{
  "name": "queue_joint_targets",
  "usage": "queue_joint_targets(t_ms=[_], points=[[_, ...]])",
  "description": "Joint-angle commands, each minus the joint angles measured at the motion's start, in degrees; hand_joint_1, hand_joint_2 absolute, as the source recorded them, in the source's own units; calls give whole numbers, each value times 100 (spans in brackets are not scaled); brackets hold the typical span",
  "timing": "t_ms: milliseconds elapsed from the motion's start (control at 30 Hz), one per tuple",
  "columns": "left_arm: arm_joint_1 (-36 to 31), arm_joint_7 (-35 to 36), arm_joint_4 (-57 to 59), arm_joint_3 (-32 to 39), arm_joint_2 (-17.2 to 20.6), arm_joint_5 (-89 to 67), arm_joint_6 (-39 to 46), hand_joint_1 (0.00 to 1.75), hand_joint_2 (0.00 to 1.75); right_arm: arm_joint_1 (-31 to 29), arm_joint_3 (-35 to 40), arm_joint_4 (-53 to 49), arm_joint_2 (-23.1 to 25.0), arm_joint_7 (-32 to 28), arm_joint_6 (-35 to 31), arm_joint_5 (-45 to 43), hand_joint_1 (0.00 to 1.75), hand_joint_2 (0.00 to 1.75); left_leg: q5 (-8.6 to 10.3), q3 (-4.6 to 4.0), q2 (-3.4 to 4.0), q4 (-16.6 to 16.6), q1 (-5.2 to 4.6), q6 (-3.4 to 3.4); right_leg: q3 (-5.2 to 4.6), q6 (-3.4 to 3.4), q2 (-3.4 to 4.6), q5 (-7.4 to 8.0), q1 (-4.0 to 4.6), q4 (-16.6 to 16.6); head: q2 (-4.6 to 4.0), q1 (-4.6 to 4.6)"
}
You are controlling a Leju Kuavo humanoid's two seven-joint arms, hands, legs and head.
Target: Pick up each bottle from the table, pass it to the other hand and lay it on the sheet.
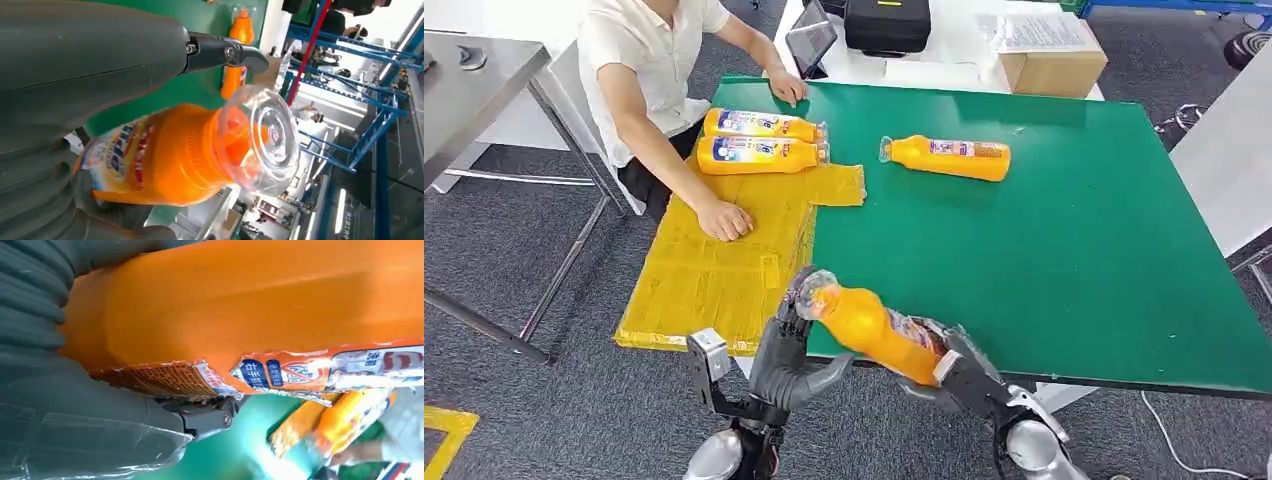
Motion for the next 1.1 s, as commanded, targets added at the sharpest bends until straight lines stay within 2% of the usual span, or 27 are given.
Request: queue_joint_targets(t_ms=[33, 433, 633, 700, 733, 867, 900, 933, 1100], points=[[-283, 98, 351, -399, 242, -210, -208, 0, 175, -442, 569, 537, 211, -22, 9, 32, 175, 175, -8, 25, 15, -8, 3, -10, 18, -11, 17, -4, 3, -6, 0, -2], [-730, 522, 948, -437, 90, -110, -148, 0, 175, -892, 1339, 1031, 713, -69, -123, -22, 175, 175, -7, 20, 24, -6, 5, -10, 13, -10, 25, 0, 4, -5, 0, 0], [-765, 577, 1100, -351, 23, 30, -98, 0, 175, -928, 1389, 1084, 720, -70, -123, -63, 175, 175, -9, 28, 23, -9, 3, -11, 23, -11, 25, -4, 2, -4, 0, 2], [-793, 689, 1195, -241, -19, 357, -324, 0, 175, -1020, 1494, 1182, 766, -100, -88, -87, 175, 175, -11, 29, 24, -8, 7, -13, 18, -14, 24, -4, 5, -4, 0, -2], [-861, 697, 1309, -219, -10, 418, -312, 0, 175, -1083, 1555, 1237, 820, -130, -56, -124, 175, 175, -5, 17, 8, -7, 4, -10, 11, -10, 8, -2, 3, -3, 0, 2], [-1176, 609, 1793, -123, -49, 405, -66, 0, 175, -1195, 1661, 1233, 900, -168, -39, -250, 175, 175, -8, 19, 27, -5, 6, -11, 8, -12, 28, 0, 5, -2, 0, -2], [-1176, 609, 1793, -123, -49, 405, -66, 0, 175, -1195, 1661, 1233, 900, -168, -39, -250, 175, 175, -14, 43, 26, -9, 8, -18, 31, -20, 29, -7, 7, -4, 0, 0], [-1176, 609, 1793, -123, -49, 405, -66, 0, 175, -1195, 1661, 1233, 900, -168, -39, -250, 175, 175, -5, 17, 13, -4, 6, -12, 10, -12, 14, -1, 5, -1, 0, -2], [-1274, 576, 1980, -116, -56, 377, -8, 0, 175, -1211, 1710, 1120, 868, -174, -80, -303, 175, 175, -10, 26, 14, -5, 6, -11, 20, -14, 17, -6, 5, -1, 0, 0]])
